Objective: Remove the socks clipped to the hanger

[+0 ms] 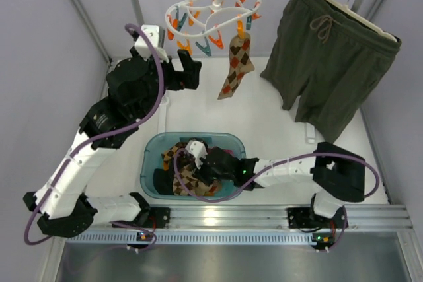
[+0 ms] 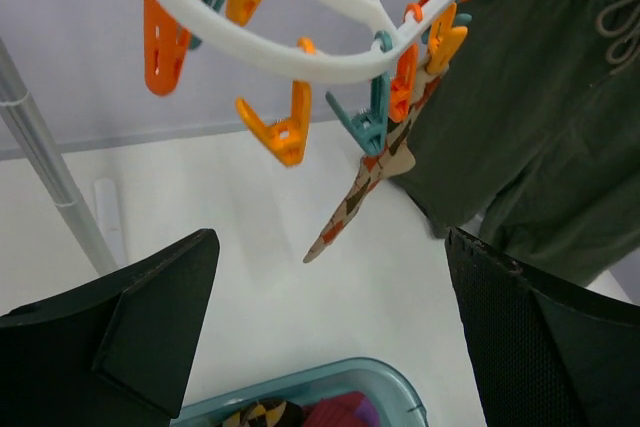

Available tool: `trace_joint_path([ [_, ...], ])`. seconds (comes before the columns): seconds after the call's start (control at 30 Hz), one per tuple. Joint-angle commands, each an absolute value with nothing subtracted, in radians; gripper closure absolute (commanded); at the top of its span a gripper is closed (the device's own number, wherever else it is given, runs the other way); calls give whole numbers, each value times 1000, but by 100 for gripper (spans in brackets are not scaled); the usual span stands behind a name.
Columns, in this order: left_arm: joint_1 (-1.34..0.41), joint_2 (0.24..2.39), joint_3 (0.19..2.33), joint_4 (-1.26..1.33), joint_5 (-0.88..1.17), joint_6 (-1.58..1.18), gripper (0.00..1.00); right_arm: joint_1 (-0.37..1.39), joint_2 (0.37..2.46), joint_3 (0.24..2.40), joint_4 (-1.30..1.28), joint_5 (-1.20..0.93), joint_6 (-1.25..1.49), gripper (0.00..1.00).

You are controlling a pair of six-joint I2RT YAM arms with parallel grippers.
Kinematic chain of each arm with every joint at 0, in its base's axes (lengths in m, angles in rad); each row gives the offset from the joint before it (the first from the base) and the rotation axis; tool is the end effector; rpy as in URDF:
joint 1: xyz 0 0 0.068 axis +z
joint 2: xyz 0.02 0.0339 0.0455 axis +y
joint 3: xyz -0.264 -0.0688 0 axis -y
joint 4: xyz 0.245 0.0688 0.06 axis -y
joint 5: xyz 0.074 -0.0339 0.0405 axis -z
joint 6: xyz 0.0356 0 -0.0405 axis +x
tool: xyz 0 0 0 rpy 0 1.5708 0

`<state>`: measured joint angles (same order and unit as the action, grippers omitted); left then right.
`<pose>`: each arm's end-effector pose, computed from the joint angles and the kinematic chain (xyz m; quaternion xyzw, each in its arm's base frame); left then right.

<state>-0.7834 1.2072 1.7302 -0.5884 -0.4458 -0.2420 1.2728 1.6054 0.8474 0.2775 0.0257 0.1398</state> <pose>0.1627 -0.1403 0.5277 0.0447 0.7263 -0.1864 0.6601 0.1023 0.3300 0.2018 -0.4532 0.7250 0.3282 0.4016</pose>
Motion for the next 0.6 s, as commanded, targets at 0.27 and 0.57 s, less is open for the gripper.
trace_joint_path([
  [0.27,-782,951,1508,-565,-331,-330,2,1269,1308,879,187,176,173,44],
  [0.57,-782,833,1414,-568,-368,-337,2,1065,955,830,-34,176,146,1],
])
